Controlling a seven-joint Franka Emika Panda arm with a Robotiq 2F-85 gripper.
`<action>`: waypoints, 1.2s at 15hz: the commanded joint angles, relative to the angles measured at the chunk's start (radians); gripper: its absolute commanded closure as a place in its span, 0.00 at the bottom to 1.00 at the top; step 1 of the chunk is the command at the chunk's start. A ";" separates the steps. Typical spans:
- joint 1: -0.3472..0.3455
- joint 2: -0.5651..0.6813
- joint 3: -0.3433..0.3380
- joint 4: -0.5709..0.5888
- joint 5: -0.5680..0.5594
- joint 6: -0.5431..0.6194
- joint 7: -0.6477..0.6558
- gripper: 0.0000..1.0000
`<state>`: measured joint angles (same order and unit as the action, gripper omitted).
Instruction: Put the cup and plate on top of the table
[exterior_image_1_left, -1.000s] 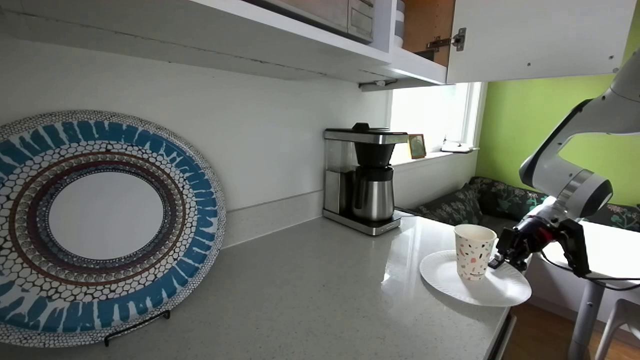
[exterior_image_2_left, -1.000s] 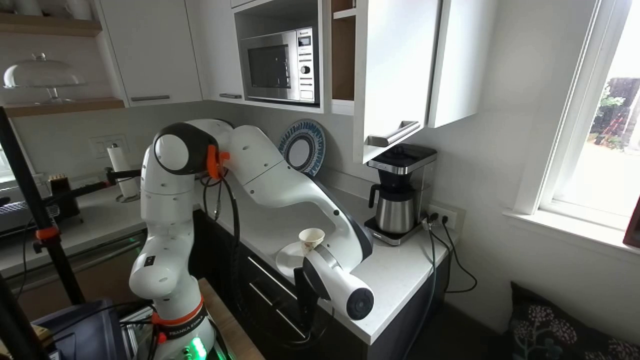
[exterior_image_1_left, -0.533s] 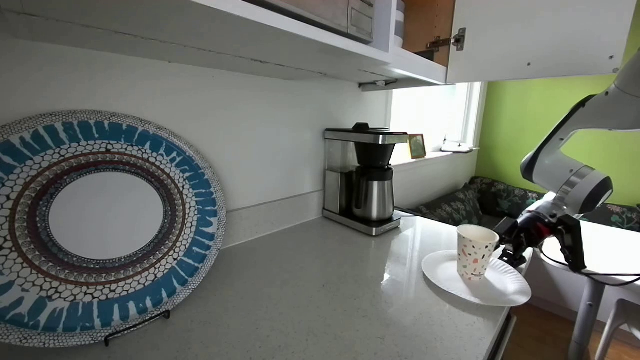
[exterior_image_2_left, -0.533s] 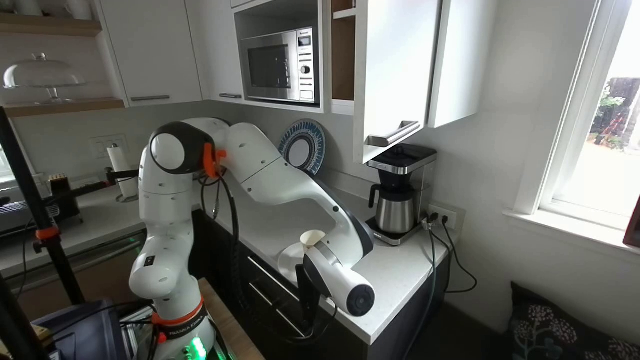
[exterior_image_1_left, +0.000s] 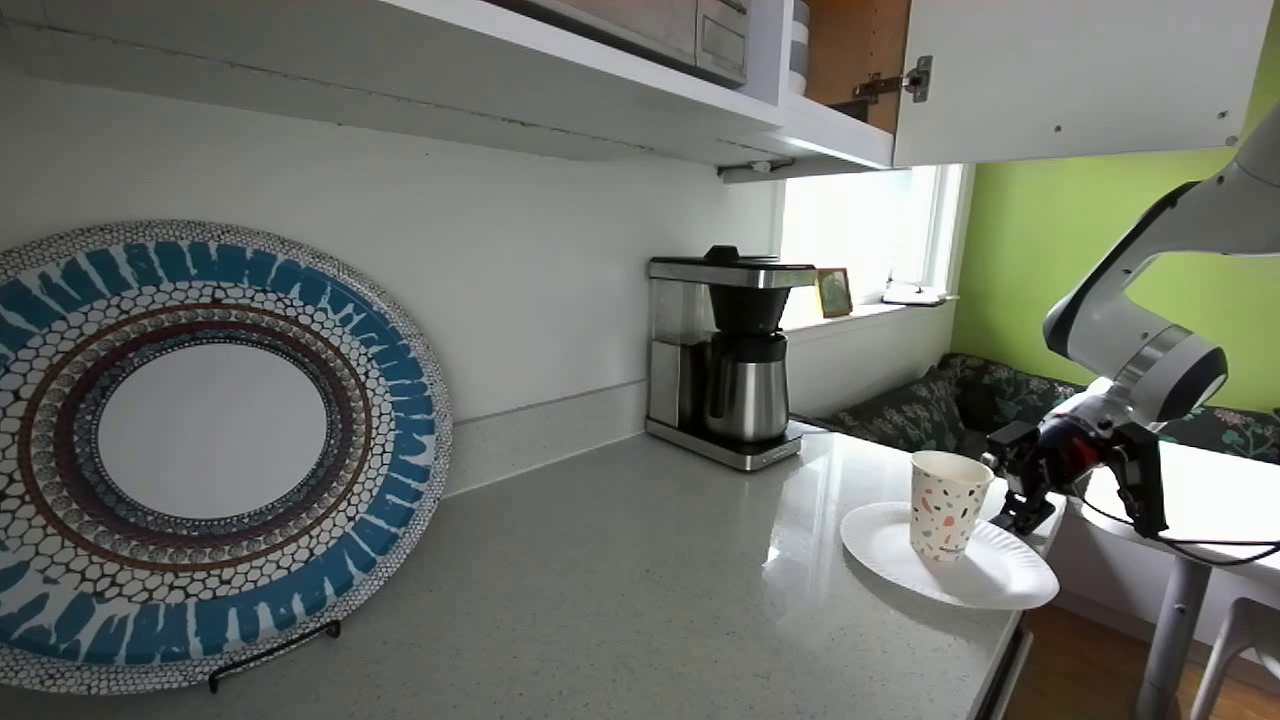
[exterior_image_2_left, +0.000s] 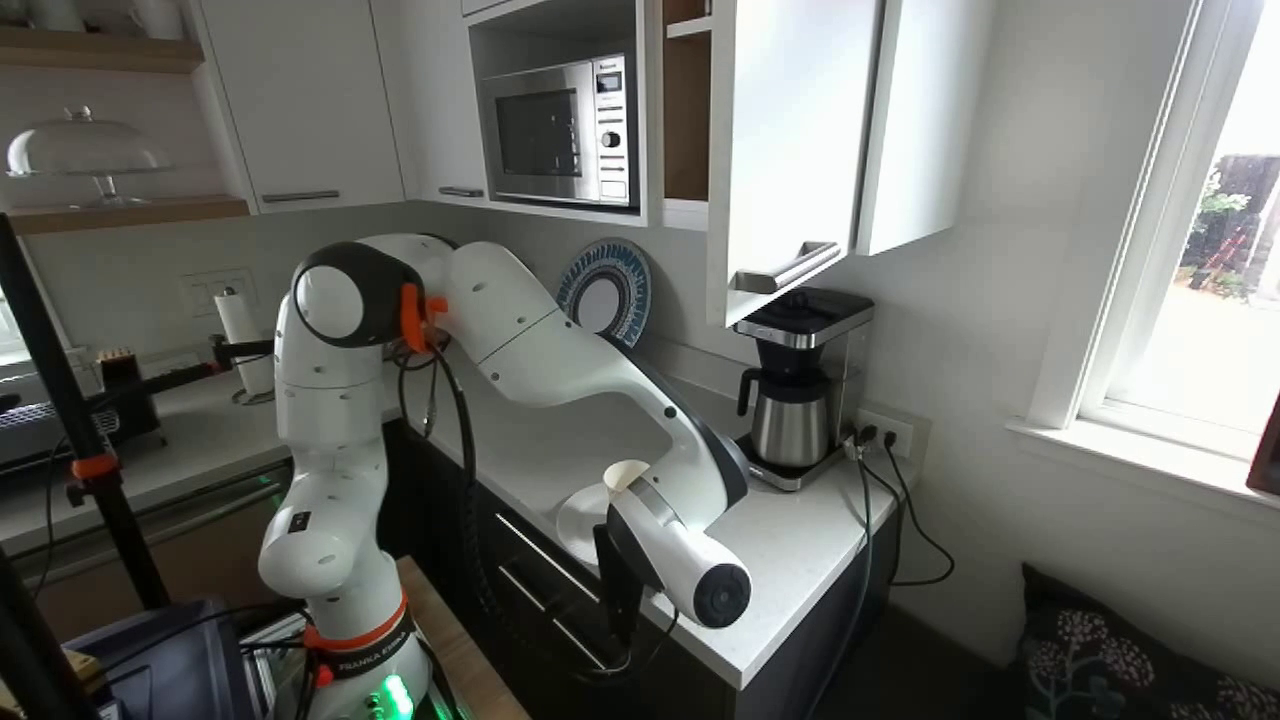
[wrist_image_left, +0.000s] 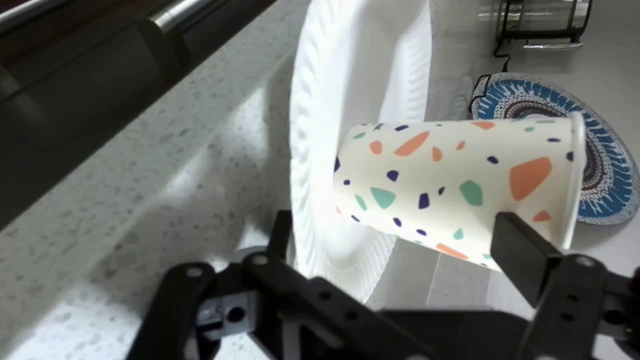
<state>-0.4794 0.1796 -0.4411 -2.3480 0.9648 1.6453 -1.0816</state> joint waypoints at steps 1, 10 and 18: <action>-0.007 -0.006 -0.006 -0.015 0.005 0.025 -0.015 0.00; -0.011 -0.126 -0.038 -0.064 -0.011 0.095 -0.001 0.00; 0.012 -0.474 0.012 -0.206 -0.220 0.363 0.256 0.00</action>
<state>-0.4747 -0.1128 -0.4559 -2.4614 0.8524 1.9037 -0.9494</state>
